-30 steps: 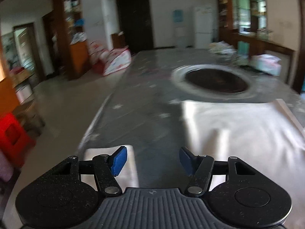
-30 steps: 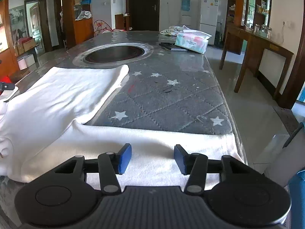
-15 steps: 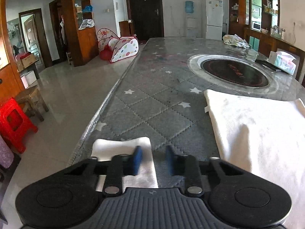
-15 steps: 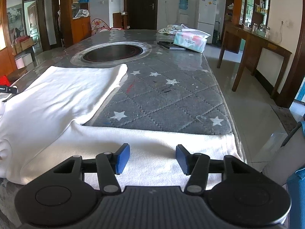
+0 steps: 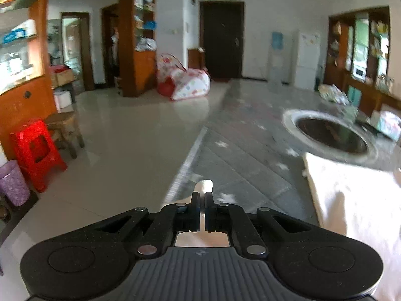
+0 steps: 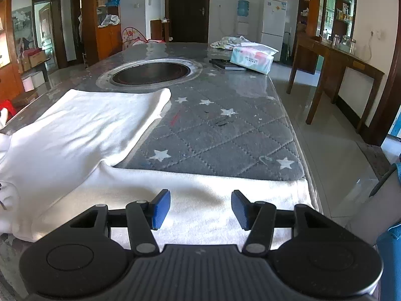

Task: Fold clothes

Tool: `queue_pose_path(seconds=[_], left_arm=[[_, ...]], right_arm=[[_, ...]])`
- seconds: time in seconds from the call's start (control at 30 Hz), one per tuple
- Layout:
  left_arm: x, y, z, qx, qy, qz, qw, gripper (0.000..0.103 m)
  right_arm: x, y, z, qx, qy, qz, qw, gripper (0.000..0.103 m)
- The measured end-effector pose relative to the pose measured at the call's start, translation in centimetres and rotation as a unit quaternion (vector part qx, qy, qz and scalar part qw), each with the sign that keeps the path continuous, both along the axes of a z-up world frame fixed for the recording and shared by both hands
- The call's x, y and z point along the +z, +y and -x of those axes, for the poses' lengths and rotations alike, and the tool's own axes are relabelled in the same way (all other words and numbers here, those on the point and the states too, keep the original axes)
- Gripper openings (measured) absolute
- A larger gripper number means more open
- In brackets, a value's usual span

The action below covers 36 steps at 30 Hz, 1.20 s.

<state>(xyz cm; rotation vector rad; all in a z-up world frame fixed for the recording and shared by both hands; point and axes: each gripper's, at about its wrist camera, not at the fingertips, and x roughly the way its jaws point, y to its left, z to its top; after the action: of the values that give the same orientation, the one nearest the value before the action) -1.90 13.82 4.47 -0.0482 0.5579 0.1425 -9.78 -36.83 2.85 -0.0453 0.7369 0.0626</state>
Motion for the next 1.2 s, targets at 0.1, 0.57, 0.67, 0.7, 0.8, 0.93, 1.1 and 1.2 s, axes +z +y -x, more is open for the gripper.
queue_pose_path(seconds=[0.1,0.57,0.67,0.7,0.8,0.93,1.1,1.2], left_arm=[[0.3,1.5,1.6,0.021,-0.018,-0.001,0.9996,0.003],[-2.4,5.5,5.1,0.087,0.033,0.016,0.9955,0.003],[-1.5,3.8,5.3,0.051,0.028,0.031,0.9978,0.004],[-1.3,3.2,5.4,0.038,0.026,0.036,0.9983,0.005],[-1.0,0.1,5.2,-0.019,0.03,0.052,0.998,0.008],[-1.2,-4.2,4.6,-0.087,0.039,0.069,0.993,0.009],[-2.2,-6.7,3.9,-0.117,0.049,0.044,0.991,0.012],[-2.8,-6.2,3.8,-0.113,0.048,0.043,0.9915,0.012]], right_arm=[[0.1,0.2,0.0,0.001,0.0,0.004,1.0,0.055],[2.8,6.4,0.9,0.122,-0.011,0.015,0.992,0.058],[3.2,9.5,1.4,0.18,-0.018,0.009,0.984,0.059],[3.4,10.6,1.5,0.198,-0.02,0.007,0.98,0.059],[3.3,13.1,1.8,0.243,-0.018,0.006,0.97,0.06],[2.5,16.3,2.1,0.293,-0.003,0.012,0.956,0.06],[1.1,18.7,2.9,0.331,0.019,0.022,0.943,0.06],[0.5,19.0,3.3,0.341,0.028,0.026,0.939,0.06]])
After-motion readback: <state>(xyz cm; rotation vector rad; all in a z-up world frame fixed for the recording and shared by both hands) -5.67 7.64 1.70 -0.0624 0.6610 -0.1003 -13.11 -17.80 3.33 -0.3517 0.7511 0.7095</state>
